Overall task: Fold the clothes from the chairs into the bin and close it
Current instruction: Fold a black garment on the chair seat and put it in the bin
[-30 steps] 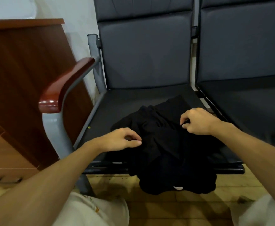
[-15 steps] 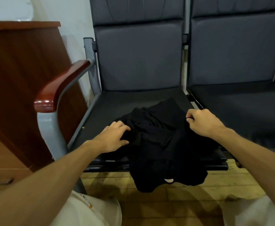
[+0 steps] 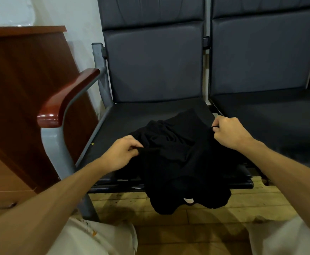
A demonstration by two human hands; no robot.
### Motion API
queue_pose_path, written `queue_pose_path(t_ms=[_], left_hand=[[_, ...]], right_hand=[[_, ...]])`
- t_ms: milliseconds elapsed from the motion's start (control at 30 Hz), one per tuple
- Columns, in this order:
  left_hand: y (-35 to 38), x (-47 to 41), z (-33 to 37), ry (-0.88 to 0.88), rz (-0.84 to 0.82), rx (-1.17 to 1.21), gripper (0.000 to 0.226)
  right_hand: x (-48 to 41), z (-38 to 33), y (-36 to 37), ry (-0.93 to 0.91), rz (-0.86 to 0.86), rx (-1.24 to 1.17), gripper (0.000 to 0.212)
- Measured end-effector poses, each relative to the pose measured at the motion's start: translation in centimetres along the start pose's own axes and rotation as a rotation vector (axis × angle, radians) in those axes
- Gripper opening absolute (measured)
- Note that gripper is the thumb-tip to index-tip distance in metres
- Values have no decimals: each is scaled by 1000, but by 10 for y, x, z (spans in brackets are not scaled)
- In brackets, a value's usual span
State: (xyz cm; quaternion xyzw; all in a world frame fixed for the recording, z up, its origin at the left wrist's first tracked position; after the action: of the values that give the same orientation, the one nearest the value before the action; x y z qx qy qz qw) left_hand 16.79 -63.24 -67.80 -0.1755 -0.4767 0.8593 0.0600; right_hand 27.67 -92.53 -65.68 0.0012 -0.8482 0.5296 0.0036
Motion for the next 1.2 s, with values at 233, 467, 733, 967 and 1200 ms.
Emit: queue_pose_path(t_ms=[233, 467, 733, 967, 1200], left_hand=[[-26, 2, -22, -267, 303, 237, 30], [-32, 16, -22, -269, 122, -130, 20], [-82, 15, 44, -228, 266, -310, 24], [-186, 6, 149, -105, 479, -475, 34], [-264, 12, 227, 64, 607, -298, 43]], right_hand=[[-2, 15, -6, 13, -41, -22, 8], [31, 7, 8, -106, -104, 128, 4], [74, -26, -49, -115, -12, -234, 18], [118, -89, -175, -173, 243, -557, 23], [165, -124, -281, -226, 460, -802, 21]])
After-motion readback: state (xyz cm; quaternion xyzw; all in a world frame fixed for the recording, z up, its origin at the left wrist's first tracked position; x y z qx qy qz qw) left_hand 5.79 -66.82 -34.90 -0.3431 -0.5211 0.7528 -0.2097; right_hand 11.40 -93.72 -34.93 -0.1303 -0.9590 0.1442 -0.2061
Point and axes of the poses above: each hand's wrist, its own x-axis away from the middle knuckle, its own y-axis out of the palm, z = x × y, the point moved 4 cm from there along -x, towards the middle knuckle, and after that the axes turned 15 degrees about y, right-handed, at the moved point
